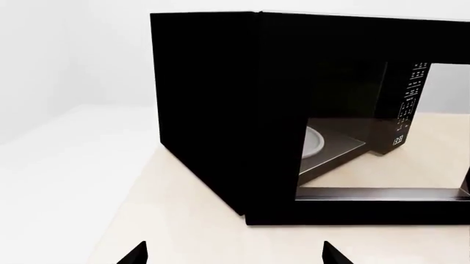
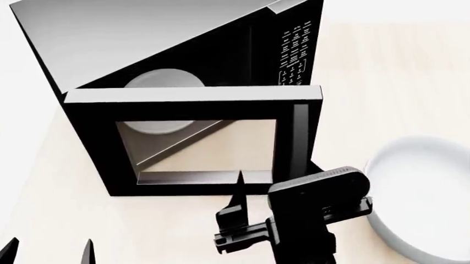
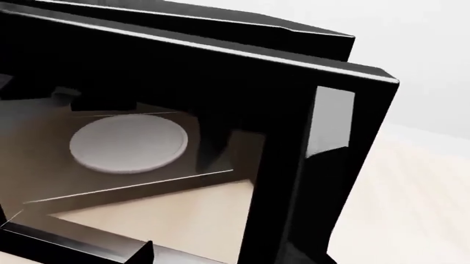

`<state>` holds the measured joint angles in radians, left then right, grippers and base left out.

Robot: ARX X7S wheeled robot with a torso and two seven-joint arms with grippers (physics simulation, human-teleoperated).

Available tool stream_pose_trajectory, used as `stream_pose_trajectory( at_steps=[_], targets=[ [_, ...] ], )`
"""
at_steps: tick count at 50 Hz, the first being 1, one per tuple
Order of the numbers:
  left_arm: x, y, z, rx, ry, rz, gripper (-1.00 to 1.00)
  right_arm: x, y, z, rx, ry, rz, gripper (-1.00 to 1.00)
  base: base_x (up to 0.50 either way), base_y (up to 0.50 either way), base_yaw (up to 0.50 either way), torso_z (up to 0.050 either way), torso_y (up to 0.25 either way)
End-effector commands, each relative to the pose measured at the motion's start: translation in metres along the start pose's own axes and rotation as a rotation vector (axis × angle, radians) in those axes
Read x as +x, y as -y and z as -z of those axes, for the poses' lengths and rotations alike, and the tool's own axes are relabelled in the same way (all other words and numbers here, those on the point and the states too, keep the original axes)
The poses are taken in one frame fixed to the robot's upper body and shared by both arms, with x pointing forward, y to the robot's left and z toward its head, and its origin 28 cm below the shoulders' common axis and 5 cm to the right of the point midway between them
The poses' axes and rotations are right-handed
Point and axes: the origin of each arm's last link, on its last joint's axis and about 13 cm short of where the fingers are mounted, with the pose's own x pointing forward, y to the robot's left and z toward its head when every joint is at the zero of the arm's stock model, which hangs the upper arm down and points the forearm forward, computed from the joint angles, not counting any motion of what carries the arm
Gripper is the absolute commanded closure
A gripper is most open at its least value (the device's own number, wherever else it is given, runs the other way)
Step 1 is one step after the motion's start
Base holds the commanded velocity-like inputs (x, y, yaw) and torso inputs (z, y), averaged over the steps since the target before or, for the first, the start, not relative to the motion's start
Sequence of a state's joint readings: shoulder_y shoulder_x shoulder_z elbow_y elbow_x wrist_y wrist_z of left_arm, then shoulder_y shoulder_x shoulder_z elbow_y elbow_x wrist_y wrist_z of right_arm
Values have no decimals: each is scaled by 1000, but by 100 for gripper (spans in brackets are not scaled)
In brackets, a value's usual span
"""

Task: Open the microwave.

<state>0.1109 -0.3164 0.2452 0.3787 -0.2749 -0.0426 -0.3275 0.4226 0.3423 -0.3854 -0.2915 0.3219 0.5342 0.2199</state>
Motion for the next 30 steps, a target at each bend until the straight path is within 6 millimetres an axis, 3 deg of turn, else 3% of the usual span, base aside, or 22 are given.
stream_pose_trajectory(
  at_steps=[1, 22, 30],
  targets=[
    [-1, 0, 0, 0, 2, 0, -100, -5, 3, -14, 78, 98, -24, -100, 0, 0, 0, 0, 0],
    [0, 0, -1, 1, 3, 2, -100, -23, 20, -20, 82, 132, 41, -100, 0, 0, 0, 0, 0],
    [-1, 1, -1, -1, 4, 3, -100, -33, 20, -41, 56, 145, 38, -100, 0, 0, 0, 0, 0]
  ],
)
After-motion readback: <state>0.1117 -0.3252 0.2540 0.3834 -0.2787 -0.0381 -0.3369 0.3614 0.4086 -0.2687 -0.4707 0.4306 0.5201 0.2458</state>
